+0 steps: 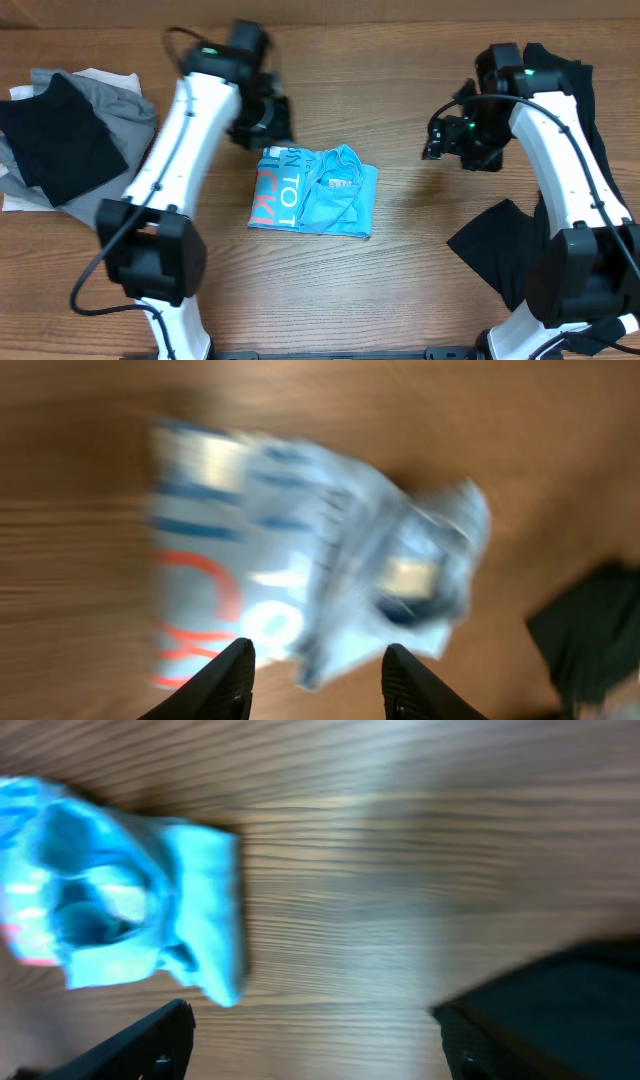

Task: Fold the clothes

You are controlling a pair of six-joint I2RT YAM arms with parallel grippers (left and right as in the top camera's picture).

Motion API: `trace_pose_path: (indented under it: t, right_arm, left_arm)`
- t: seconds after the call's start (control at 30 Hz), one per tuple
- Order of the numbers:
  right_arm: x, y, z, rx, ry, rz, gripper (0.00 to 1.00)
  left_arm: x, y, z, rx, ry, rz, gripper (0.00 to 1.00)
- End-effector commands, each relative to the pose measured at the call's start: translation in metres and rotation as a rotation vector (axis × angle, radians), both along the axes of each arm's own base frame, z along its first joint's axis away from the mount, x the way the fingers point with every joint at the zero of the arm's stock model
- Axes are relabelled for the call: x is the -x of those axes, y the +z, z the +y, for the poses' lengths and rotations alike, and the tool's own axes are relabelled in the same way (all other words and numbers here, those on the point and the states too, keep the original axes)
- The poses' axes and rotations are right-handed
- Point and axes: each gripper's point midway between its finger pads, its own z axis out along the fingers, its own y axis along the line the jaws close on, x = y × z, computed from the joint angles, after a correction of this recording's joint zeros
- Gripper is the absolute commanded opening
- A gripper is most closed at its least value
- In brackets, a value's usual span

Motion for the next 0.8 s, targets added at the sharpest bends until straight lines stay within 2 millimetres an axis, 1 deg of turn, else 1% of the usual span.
trace_pose_path:
  t: [0.0, 0.03, 0.1, 0.17, 0.27, 0.37, 0.43, 0.57, 0.77]
  right_arm:
    - [0.004, 0.009, 0.054, -0.106, 0.149, -0.041, 0.82]
    - [0.006, 0.008, 0.063, -0.108, 0.175, -0.047, 0.82]
    - [0.010, 0.003, 0.092, -0.111, 0.256, -0.072, 0.82]
    - [0.010, -0.006, 0.117, -0.120, 0.316, -0.104, 0.78]
    - [0.010, -0.018, 0.140, -0.132, 0.370, -0.139, 0.75]
    - [0.006, -0.029, 0.161, -0.143, 0.416, -0.186, 0.68]
    - [0.001, -0.035, 0.169, -0.124, 0.435, -0.232, 0.65]
    - [-0.015, -0.045, 0.168, -0.031, 0.369, -0.305, 0.64]
    - [-0.020, -0.057, 0.170, -0.026, 0.366, -0.343, 0.64]
  left_arm:
    - [-0.007, -0.005, 0.043, -0.041, 0.095, -0.007, 0.45]
    - [-0.007, -0.008, 0.047, -0.042, 0.104, 0.001, 0.45]
    - [-0.003, -0.021, 0.057, -0.075, 0.117, 0.022, 0.48]
    - [-0.001, -0.037, 0.064, -0.122, 0.122, 0.028, 0.50]
    - [0.004, -0.057, 0.068, -0.143, 0.123, 0.043, 0.50]
    - [0.013, -0.077, 0.067, -0.136, 0.126, 0.075, 0.50]
    - [0.017, -0.087, 0.064, -0.121, 0.123, 0.086, 0.50]
    - [0.022, -0.103, 0.058, -0.086, 0.119, 0.091, 0.50]
    - [0.027, -0.116, 0.056, -0.084, 0.112, 0.093, 0.51]
